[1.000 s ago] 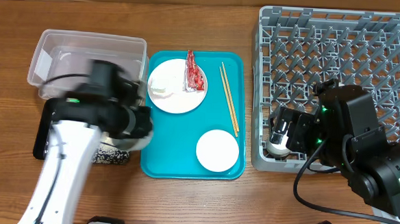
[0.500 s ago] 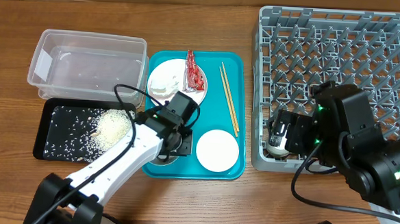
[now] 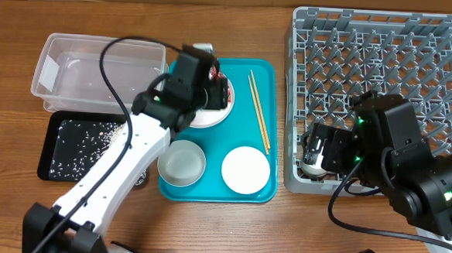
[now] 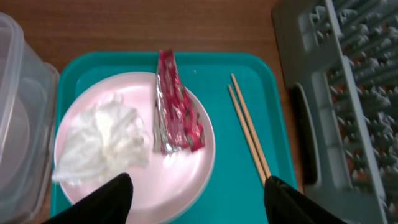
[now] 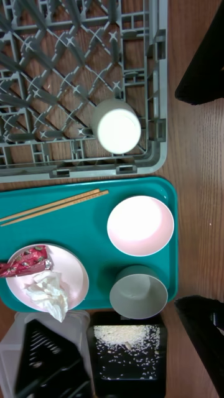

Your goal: Sort waste into correct bins and load items into the dishwasher

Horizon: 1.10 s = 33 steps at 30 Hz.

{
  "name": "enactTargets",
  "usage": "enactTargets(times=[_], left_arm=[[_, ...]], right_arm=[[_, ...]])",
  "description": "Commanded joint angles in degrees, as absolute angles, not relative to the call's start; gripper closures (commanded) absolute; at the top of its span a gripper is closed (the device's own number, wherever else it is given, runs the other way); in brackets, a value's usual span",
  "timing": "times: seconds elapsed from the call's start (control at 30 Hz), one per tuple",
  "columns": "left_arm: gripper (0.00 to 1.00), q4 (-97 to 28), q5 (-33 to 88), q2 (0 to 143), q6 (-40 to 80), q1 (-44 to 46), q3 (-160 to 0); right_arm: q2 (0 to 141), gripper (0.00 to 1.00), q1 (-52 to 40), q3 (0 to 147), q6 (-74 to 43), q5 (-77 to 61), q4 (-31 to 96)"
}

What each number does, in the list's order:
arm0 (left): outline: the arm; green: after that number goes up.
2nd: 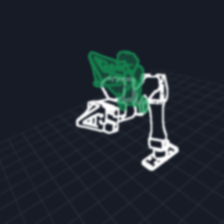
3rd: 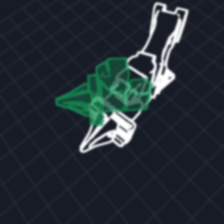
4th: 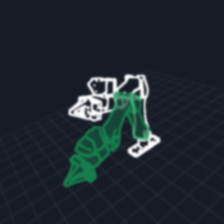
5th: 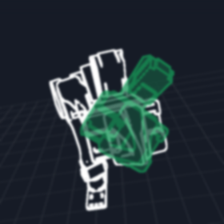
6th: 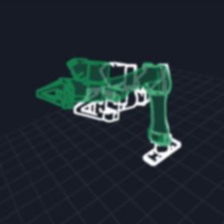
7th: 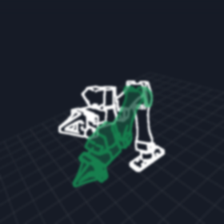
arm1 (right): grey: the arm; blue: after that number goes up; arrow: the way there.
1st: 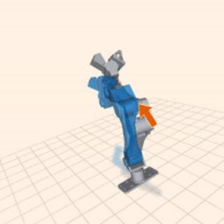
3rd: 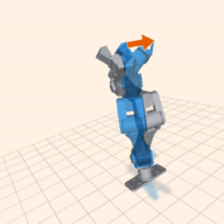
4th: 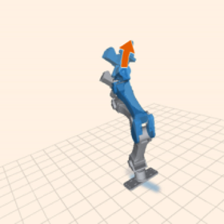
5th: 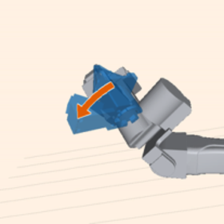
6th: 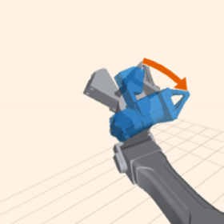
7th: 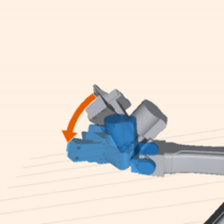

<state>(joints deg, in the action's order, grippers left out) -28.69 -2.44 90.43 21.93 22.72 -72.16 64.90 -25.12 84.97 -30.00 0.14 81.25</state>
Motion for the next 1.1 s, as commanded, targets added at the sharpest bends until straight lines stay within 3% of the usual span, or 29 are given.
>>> enactTargets(times=[0.0,0.37,0.47,0.63,0.7,0.9,1.07], left_arm=[[0.29,-25.2,-3.4,98.3,19.1,20.9,-72.1],[0.28,-12.3,-0.5,114.1,16.7,20.6,-72.3],[0.41,-11.6,-0.3,115.9,16.7,20.6,-72.3],[0.85,-12.0,1.7,116.1,16.6,20.6,-72.3],[0.96,-12.7,2.7,116.1,16.2,20.6,-72.3],[0.96,-17.4,2.8,113.9,16.3,20.6,-73.3],[0.96,-23.7,2.6,103.8,16.3,20.5,-77.3]], right_arm=[[64.8,0.0,-25.0,85.5,-30.0,-0.2,81.1],[64.8,0.0,-25.0,85.5,-30.0,-0.2,81.2],[64.8,0.0,-25.0,85.5,-30.0,-0.2,81.4],[64.8,0.0,-25.0,85.5,-30.0,-0.2,81.8],[64.8,0.0,-25.0,85.5,-30.0,-0.2,81.8],[64.8,0.0,-25.0,85.5,-30.0,-0.2,82.9],[64.7,0.0,-25.0,85.5,-30.0,-0.2,83.5]])
